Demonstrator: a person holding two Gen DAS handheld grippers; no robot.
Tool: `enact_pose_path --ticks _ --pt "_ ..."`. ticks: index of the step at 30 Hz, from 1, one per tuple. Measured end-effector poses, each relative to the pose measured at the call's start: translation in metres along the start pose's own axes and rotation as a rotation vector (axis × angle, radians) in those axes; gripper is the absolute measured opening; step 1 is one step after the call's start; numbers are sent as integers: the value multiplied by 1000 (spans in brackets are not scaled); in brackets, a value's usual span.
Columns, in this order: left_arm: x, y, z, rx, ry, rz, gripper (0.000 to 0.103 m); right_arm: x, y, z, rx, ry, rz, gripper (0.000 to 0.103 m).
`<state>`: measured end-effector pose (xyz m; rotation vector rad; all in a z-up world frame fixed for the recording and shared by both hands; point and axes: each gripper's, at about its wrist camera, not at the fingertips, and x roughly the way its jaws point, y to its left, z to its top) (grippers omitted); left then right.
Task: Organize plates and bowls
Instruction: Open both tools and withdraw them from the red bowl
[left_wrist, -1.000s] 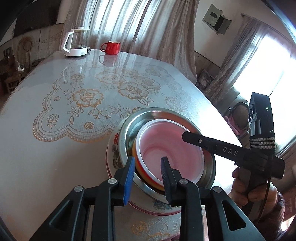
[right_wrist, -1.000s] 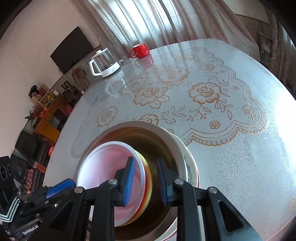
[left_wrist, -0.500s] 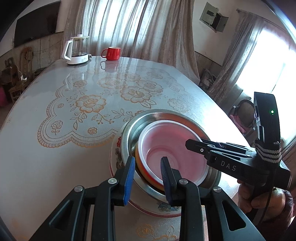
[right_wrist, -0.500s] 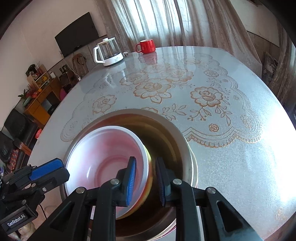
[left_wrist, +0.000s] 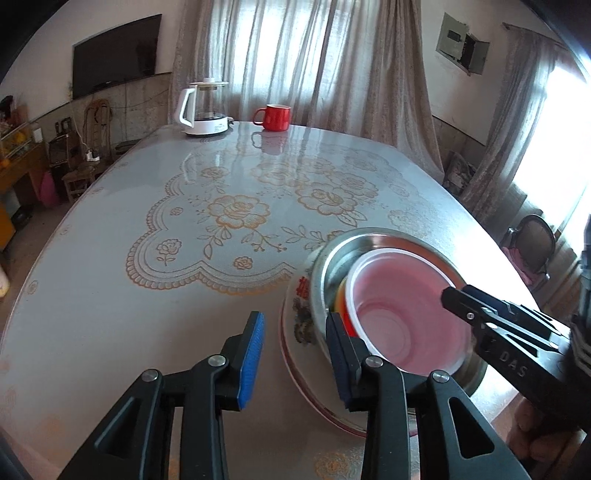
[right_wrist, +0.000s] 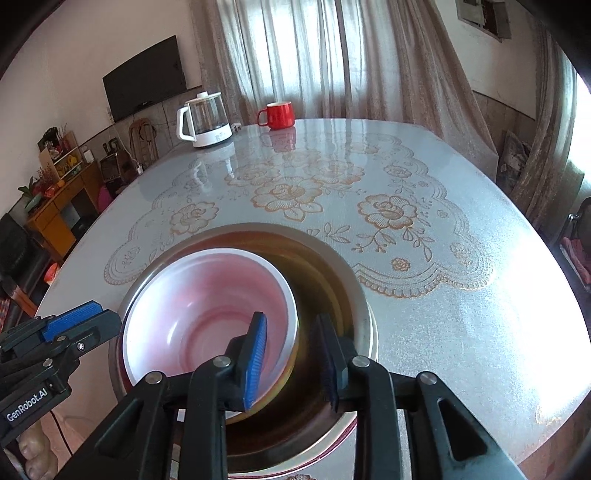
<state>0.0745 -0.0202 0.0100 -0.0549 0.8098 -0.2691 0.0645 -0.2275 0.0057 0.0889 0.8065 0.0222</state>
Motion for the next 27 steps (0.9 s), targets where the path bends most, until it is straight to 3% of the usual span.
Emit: enact_pose_path --ticks 6,11,20,27 --pt "-7 8 -6 -7 -69 83 43 -26 9 -7 20 -129 -56 36" --pt "-19 5 -15 10 -135 127 59 -40 18 -18 44 -185 -122 40" --pt "-30 2 -24 7 -166 149 72 -55 25 -28 54 -232 -181 41" --pt "-38 -2 -26 14 -205 163 86 -64 28 -29 53 -258 -180 42"
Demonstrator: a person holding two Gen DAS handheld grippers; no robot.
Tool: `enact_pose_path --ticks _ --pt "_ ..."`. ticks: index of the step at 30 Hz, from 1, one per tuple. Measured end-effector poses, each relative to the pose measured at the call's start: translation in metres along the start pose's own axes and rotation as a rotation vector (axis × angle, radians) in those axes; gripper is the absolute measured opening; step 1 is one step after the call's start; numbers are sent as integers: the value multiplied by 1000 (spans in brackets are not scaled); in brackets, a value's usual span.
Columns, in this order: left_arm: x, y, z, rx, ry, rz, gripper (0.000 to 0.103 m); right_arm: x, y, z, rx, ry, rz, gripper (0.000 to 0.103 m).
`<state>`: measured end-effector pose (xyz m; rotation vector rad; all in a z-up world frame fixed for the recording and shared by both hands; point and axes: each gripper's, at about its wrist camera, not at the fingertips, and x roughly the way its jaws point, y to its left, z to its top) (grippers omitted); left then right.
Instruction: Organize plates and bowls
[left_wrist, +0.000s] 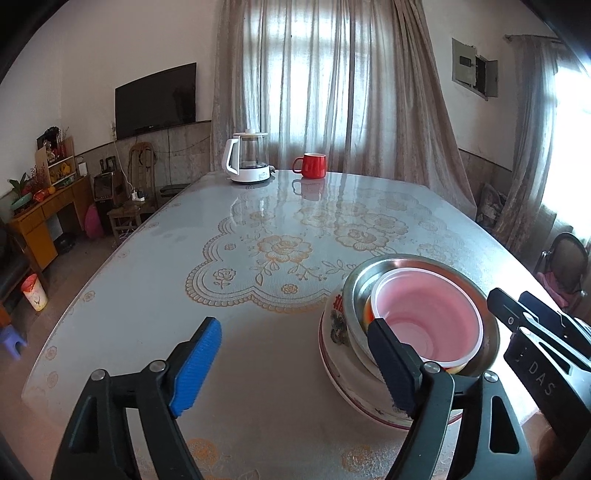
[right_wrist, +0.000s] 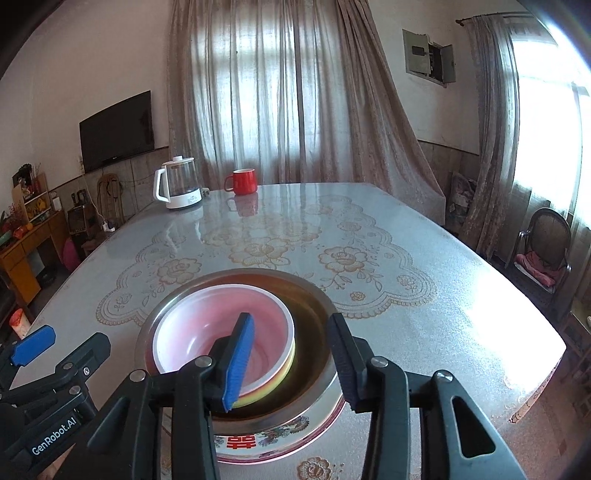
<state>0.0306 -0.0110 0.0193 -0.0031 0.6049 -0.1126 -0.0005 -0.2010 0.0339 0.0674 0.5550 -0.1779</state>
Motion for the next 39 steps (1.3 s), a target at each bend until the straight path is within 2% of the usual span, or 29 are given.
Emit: enact_pose_path --ticks 19,39 --pt "-2 -6 -3 3 1 -12 103 3 -4 -2 20 5 12 42" --pt "1 -14 -6 27 26 22 103 8 -3 -2 27 20 22 42"
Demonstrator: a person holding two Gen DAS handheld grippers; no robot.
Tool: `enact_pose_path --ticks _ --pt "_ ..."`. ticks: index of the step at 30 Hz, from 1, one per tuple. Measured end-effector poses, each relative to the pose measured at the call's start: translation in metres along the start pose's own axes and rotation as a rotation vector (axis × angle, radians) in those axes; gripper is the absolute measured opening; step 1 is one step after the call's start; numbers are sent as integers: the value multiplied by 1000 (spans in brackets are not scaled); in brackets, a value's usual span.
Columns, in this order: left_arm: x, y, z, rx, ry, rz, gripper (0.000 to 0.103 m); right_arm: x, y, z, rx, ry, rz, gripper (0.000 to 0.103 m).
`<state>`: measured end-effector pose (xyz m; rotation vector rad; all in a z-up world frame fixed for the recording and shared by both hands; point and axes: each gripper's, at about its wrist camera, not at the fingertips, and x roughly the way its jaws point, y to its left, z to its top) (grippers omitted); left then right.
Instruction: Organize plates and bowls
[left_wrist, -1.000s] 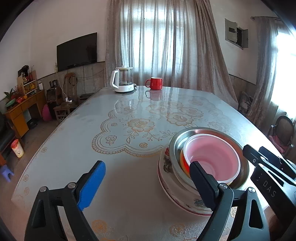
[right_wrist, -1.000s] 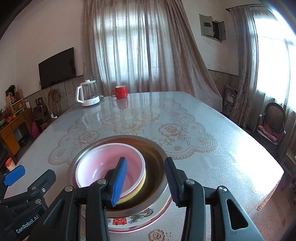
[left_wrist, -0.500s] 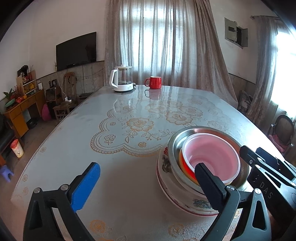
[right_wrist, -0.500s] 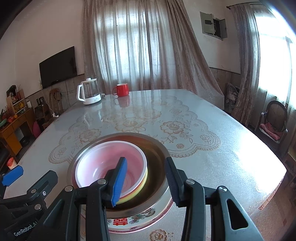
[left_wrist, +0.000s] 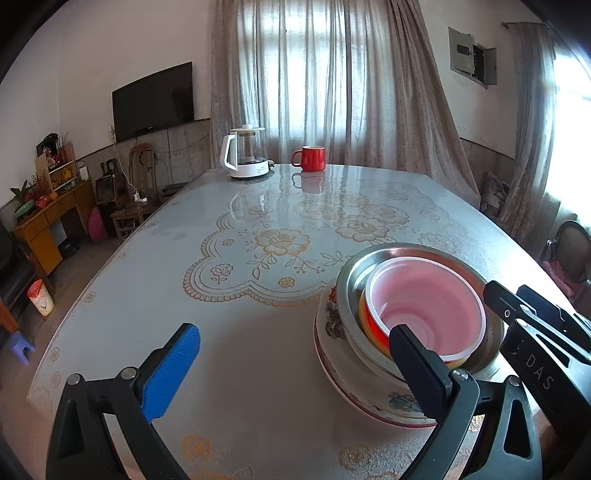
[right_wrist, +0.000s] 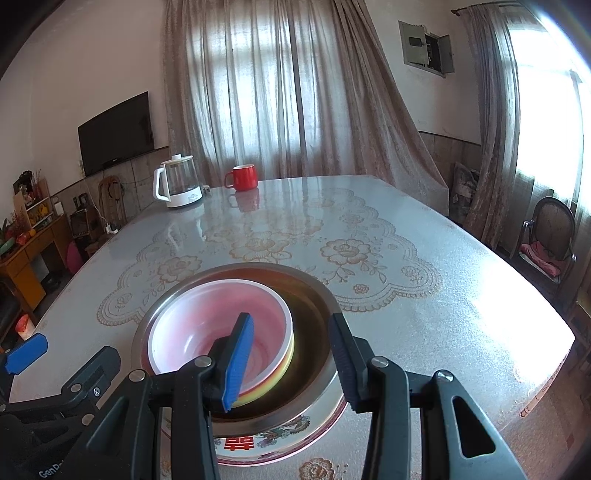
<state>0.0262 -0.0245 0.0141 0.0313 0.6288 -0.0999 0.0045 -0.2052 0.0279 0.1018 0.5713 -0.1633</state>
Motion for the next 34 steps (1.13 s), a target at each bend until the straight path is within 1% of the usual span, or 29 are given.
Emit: enact_pose_path --ticks 8,20,26,30,32,34 --pt "-2 3 1 -17 -14 -6 103 0 0 0 2 -4 -1 42" --pt "3 2 4 -16 -3 -31 103 4 -1 0 4 7 1 42" --pt "5 2 3 -21 -5 -21 103 6 -2 -1 4 11 0 42" --pt "5 1 3 -14 -25 -14 102 9 -4 -1 7 13 -5 42" --pt "7 2 3 -15 -18 -13 102 9 -5 -1 7 13 -3 42" --pt "10 5 4 -23 0 -35 102 9 -5 0 4 11 4 42"
